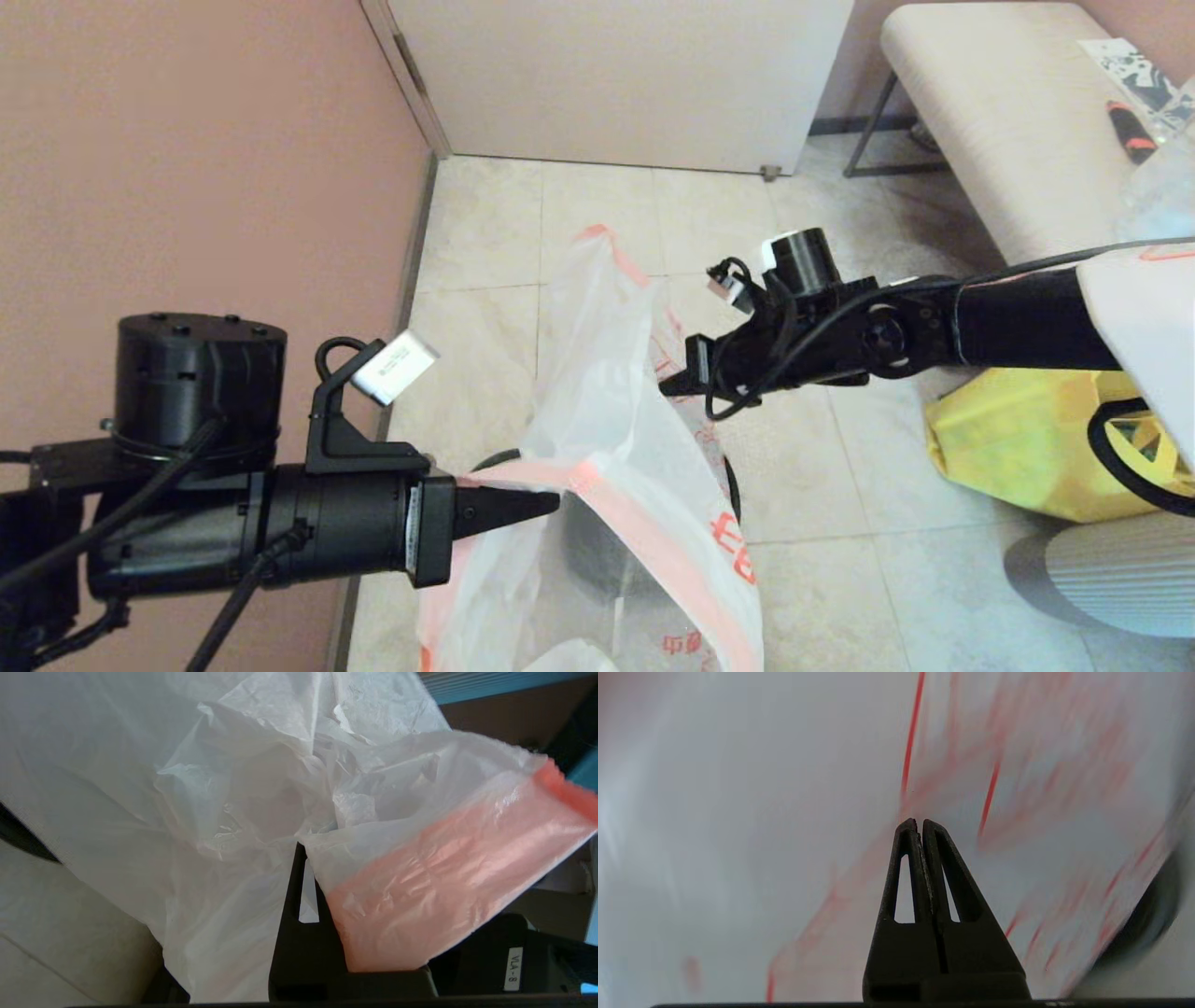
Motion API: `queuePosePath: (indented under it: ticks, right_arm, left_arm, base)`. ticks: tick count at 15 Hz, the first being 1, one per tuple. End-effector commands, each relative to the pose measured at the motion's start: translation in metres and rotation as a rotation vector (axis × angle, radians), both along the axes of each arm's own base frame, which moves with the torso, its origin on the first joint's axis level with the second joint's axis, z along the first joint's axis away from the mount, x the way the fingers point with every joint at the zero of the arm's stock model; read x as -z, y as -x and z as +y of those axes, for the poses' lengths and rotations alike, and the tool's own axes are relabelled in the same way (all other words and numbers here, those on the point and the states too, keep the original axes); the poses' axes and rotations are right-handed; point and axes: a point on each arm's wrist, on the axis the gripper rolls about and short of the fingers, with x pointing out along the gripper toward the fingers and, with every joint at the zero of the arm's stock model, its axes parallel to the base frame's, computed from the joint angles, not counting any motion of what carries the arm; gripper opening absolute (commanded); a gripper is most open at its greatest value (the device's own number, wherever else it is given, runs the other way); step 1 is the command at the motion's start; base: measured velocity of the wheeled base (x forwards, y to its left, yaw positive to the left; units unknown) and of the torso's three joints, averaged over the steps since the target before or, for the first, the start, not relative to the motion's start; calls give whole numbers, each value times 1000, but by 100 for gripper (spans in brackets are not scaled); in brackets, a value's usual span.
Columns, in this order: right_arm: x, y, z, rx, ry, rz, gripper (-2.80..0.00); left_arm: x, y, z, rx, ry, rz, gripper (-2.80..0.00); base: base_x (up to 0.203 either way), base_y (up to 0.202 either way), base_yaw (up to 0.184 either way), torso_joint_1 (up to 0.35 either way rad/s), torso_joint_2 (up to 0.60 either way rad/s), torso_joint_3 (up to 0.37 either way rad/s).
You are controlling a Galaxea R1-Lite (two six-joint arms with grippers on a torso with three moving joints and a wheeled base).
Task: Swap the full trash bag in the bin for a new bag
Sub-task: Put the new garbage bag on the trash can
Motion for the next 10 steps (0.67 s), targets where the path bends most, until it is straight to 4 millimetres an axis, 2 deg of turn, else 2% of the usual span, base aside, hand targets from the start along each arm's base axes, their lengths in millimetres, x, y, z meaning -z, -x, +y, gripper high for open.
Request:
queuePosePath:
  ticks: [1,2,6,8,10]
  right_arm:
    - [13,25,5,-50,37,76,-280]
    - [19,23,7,-45,41,78,-280]
    - [-37,-16,-24,93,-216,-312,-280]
    - [-51,-36,-32,165,-271,-447,-280]
    - [-56,-52,-28,206,-289,-506,-280]
  left_arm:
    - [-3,0,0,1,9,-10,-280]
    - [-6,2,2,-1,16,-19,-280]
    - [-5,4,1,7,25,6,-280]
    - [-3,4,1,10,21,16,-280]
    - [-4,7,1,51,37,22,-280]
  base:
    - [0,0,0,0,0,0]
    - [0,0,0,0,0,0]
    - [0,0,0,0,0,0]
    - [0,0,0,0,0,0]
    - [0,0,0,0,0,0]
